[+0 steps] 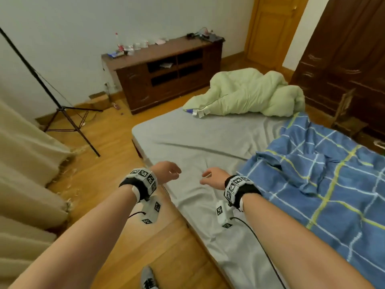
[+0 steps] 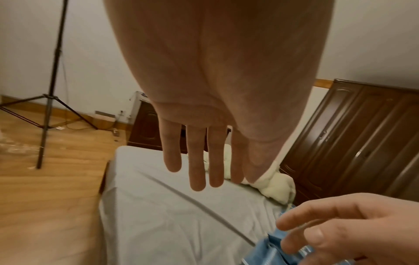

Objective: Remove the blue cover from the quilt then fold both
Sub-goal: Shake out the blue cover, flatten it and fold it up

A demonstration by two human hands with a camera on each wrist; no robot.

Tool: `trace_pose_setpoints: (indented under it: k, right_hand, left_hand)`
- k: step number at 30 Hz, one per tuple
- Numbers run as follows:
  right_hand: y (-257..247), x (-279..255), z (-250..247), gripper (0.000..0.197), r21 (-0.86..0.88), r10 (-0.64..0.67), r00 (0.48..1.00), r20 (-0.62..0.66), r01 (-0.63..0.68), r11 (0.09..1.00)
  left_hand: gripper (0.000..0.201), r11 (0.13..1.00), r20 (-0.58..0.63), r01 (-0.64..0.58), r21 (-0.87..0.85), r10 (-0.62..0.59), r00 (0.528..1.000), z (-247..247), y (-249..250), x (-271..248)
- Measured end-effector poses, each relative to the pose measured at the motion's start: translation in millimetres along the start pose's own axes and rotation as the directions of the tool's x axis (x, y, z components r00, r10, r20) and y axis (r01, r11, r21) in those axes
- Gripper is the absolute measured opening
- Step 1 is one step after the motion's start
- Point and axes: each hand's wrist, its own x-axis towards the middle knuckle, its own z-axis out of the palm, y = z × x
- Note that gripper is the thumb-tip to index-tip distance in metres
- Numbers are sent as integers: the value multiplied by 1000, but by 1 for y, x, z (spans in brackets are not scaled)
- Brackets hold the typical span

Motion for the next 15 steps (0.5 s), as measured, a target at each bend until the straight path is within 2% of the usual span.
trace_pose_setpoints:
  k: [3,9,12,15]
  right_hand:
    - [-101,67,29,47,-7,-44,995,89,45,999]
    - [-302,180,64,40,1,-139,989,49,139,990]
    - [-378,244,71,40,-95,-170,981,92,178,979]
    - [-438,329,73,45,-153,-172,981,89,184,971]
  left_hand:
    - [31,999,-37,47,-6,-47,998,-55,-97,2]
    - [32,985,-127,169,38,-163,978,-174,-273,20]
    - [31,969,-141,246,-1,-243,960,-220,-359,44]
    - [28,945,-205,322,-55,-327,923,-259,-443,79]
